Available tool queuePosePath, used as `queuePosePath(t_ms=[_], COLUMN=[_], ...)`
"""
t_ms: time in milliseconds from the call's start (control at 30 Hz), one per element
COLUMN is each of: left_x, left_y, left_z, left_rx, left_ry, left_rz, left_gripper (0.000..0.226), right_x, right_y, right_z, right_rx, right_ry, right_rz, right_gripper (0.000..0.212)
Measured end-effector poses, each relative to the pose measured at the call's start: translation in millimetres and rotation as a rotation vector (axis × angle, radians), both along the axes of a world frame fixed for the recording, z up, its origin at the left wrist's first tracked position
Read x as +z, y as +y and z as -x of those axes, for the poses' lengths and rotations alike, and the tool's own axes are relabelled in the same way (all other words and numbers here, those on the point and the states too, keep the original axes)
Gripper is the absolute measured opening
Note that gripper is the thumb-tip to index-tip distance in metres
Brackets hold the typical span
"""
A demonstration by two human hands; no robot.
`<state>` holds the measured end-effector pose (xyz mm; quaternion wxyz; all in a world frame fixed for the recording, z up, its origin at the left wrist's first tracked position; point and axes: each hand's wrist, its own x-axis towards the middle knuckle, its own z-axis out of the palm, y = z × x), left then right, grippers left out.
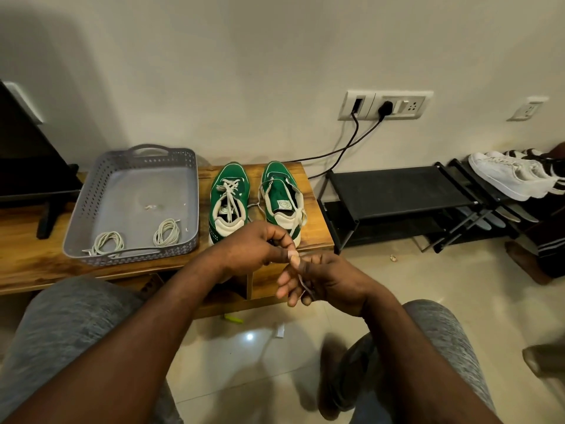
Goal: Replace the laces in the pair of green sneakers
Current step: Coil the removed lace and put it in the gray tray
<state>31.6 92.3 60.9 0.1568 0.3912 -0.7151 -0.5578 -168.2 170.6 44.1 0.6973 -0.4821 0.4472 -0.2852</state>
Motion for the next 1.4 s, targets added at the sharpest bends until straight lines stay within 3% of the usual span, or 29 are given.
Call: queuePosePath(t_ms=[167, 367, 567, 667, 900, 1233, 1400], left_x=[-1.0, -3.0, -8.1, -7.7, -10.2, -10.8, -15.3], left_y=[-6.9, -13.6, -16.9, -18.4, -22.7, -20.0, -21.0], left_z=[0.5, -2.2, -0.2, -0.1, -2.1, 4.5, 7.5], left_rx=[0.022, 0.022, 0.071, 0.077, 0.126, 0.096, 0.126], left_ry=[-0.001, 0.131, 0.152, 0.198, 0.176, 0.289, 0.205], left_rz=[-0.04, -0.179, -0.232, -0.261, -0.244, -0.011, 0.357], left_gripper=[0.01, 0.008, 0.026, 0.013, 0.012, 0.022, 0.028], right_x=[-3.8, -3.7, -2.9, -4.6, -6.2, -2.3, -1.9], right_y=[-8.7, -15.4, -18.6, -20.2, -24.1, -29.2, -27.4], right_z=[-9.2, -12.1, -15.8, -16.3, -24.3, -14.4, -16.0], right_rx=[0.053, 0.064, 0.093, 0.065, -0.009, -0.132, -0.105], right_ry=[-0.045, -0.111, -0.117, -0.144, -0.157, -0.459, -0.518], right_rz=[-0.018, -0.018, -0.028, -0.021, -0.016, 0.034, -0.016], right_gripper=[0.054, 0.062, 0.066, 0.066, 0.068, 0.06, 0.064])
